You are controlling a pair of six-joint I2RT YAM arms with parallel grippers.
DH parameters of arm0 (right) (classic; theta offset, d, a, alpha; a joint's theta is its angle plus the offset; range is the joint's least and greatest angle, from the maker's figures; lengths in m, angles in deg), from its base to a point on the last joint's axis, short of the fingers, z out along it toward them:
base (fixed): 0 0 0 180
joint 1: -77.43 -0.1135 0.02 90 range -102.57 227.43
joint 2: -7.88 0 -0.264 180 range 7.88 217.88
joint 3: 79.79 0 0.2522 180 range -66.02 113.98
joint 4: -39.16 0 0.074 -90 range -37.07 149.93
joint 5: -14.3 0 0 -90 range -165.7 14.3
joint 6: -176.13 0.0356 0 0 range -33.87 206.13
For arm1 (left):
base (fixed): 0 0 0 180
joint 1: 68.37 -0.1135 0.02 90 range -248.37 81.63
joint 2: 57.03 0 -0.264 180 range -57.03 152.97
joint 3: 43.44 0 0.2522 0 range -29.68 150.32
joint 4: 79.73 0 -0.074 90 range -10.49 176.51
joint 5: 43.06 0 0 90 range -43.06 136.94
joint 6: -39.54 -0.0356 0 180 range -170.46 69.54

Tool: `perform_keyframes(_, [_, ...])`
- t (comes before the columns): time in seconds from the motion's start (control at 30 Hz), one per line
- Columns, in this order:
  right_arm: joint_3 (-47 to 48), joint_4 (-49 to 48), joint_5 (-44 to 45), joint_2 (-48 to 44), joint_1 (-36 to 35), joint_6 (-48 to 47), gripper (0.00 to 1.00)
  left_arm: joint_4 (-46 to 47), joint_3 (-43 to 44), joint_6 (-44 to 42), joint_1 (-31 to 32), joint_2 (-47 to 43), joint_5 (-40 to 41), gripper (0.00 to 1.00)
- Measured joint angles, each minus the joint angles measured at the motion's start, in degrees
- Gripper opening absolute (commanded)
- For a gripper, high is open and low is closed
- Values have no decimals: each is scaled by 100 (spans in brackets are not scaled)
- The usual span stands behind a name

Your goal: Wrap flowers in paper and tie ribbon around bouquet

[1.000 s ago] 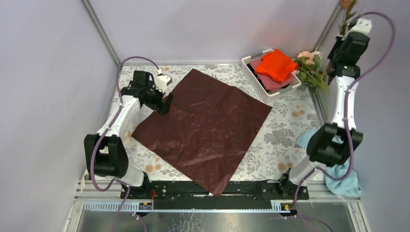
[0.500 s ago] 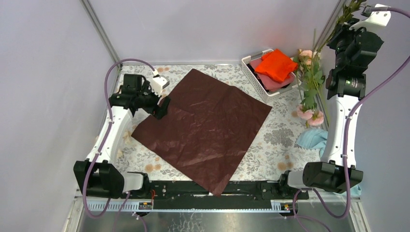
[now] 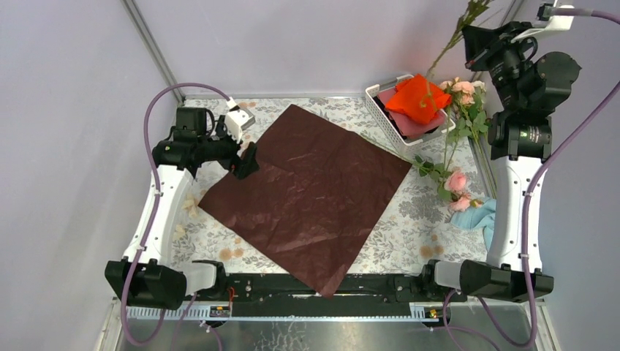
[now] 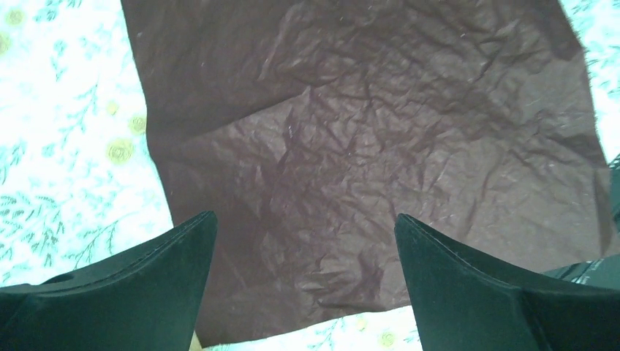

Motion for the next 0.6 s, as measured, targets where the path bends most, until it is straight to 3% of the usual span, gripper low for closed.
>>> perform_keyframes(0.13, [-229, -122, -101, -52, -743, 417, 0, -76, 356, 33, 15, 168, -389, 99])
perform_keyframes(0.37, [-170, 820, -74, 911, -3467, 787, 0, -162, 737, 101, 22, 391, -654, 99])
perform_keyframes(0.6, [-463, 1517, 243, 2203, -4575, 1268, 0, -223, 389, 103, -92, 398, -155, 99])
